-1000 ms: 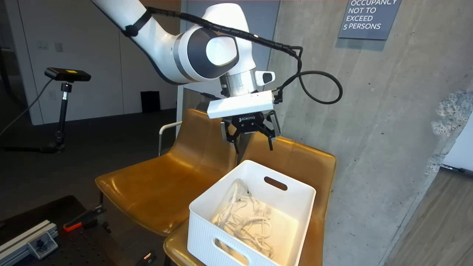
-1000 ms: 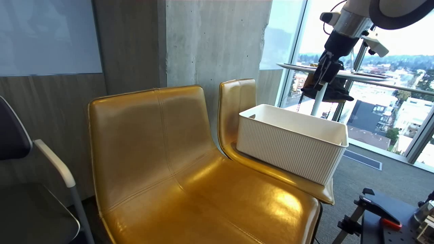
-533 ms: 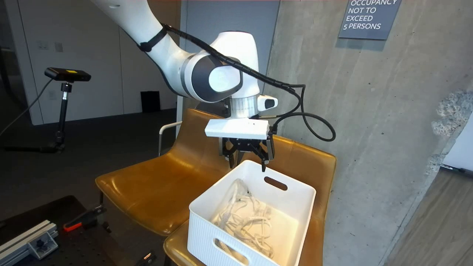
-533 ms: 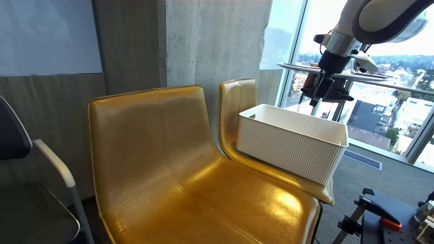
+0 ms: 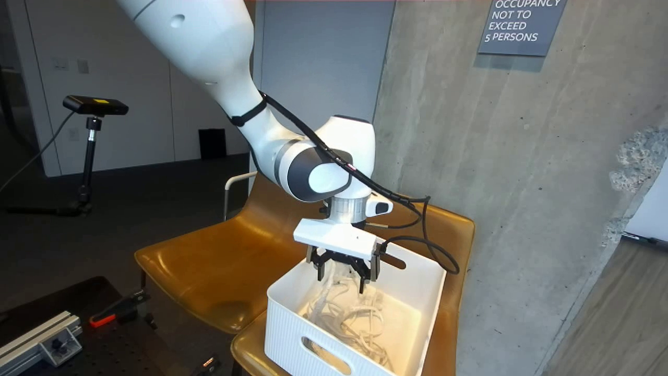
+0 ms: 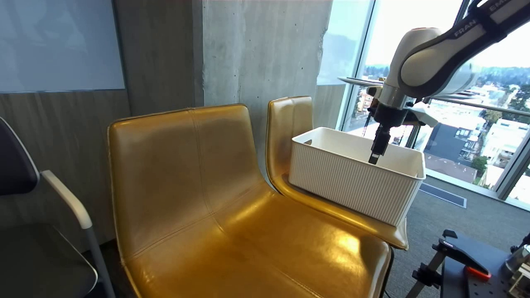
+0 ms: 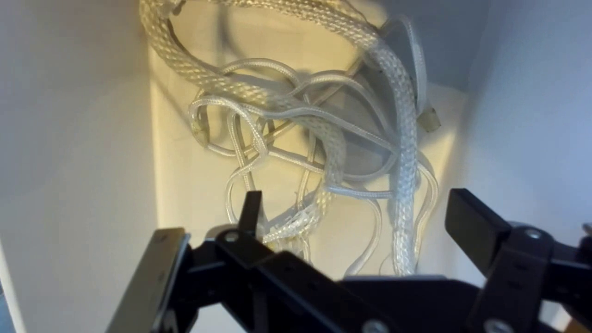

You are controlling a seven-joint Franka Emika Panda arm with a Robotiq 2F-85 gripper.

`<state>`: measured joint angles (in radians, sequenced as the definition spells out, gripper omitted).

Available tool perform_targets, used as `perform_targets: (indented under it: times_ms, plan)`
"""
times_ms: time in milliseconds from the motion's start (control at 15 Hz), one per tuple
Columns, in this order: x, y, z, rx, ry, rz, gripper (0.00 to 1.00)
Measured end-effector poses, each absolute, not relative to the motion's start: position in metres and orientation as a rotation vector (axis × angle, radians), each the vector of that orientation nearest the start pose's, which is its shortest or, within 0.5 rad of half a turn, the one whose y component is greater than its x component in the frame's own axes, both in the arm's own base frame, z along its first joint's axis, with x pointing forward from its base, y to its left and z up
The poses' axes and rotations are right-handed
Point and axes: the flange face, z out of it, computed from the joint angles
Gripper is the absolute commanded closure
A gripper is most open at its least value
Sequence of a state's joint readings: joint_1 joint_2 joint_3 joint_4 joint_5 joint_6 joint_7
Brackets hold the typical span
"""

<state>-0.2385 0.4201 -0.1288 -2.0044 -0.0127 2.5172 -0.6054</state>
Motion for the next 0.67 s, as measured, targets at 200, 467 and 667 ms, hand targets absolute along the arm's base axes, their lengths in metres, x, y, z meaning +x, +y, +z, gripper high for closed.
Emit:
perform_targets:
  times_ms: [200, 467, 667]
  plan:
    - [0.576, -0.232, 0.224, -3.198, -0.391, -0.030, 0.00]
    - [0.574, -0.244, 0.186, -3.168, -0.344, 0.008, 0.00]
    - [0.577, -0.241, 0.165, -3.146, -0.343, 0.018, 0.00]
